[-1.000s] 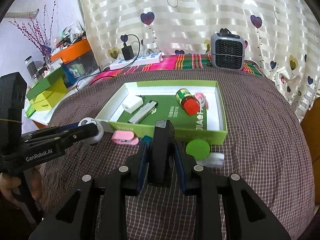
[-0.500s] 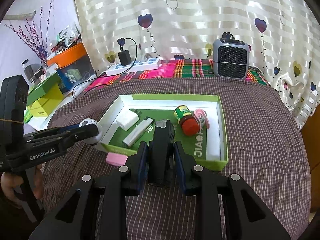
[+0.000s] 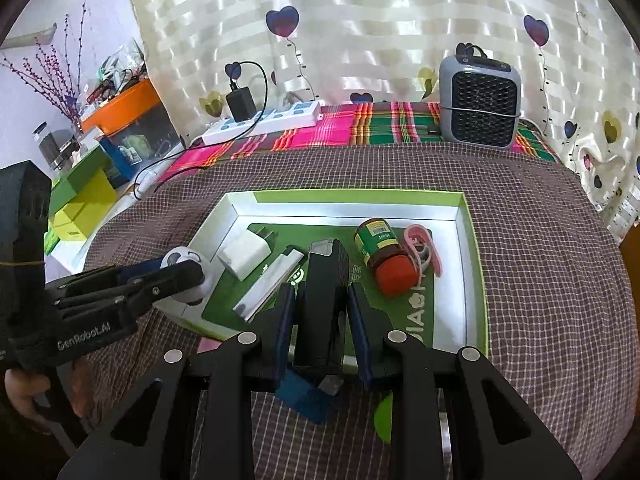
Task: Organize rigid objects
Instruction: 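Carry the white gadget with the left gripper while the right gripper carries the black case, then release the white gadget with the left gripper while the right gripper releases the black case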
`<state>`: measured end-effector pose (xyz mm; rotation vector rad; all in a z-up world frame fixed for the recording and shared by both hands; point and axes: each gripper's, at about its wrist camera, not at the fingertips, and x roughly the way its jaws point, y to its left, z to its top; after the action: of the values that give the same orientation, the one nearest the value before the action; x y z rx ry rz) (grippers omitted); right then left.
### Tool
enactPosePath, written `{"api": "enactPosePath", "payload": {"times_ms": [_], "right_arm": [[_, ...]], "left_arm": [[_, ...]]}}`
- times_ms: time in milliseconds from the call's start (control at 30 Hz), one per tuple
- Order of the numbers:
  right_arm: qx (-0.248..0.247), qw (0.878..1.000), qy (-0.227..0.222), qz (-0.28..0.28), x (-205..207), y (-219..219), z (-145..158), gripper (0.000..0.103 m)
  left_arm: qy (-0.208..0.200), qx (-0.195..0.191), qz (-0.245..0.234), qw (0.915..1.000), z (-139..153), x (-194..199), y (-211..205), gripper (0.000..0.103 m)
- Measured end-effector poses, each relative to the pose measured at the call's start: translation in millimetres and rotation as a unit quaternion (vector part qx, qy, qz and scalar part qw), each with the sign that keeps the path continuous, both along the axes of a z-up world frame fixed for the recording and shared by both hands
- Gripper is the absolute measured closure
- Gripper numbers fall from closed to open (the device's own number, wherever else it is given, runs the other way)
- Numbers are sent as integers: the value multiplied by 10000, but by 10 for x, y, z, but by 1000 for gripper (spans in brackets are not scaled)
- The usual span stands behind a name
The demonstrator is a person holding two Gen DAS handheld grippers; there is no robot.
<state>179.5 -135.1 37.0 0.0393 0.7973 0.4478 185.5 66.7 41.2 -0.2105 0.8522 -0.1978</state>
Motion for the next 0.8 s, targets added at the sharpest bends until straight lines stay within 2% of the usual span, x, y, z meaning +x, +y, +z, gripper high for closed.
{"api": "enactPosePath", "payload": {"times_ms": [567,800], "right_arm": [[-220,9993,281,59,271,96,-228,75],[-349,9989,301,56,291,126,-279,75]], "left_arm": [[168,72,-94,9998,-144,106,-62,72],[147,285,-113,9994,-145,110,-102,72]]}}
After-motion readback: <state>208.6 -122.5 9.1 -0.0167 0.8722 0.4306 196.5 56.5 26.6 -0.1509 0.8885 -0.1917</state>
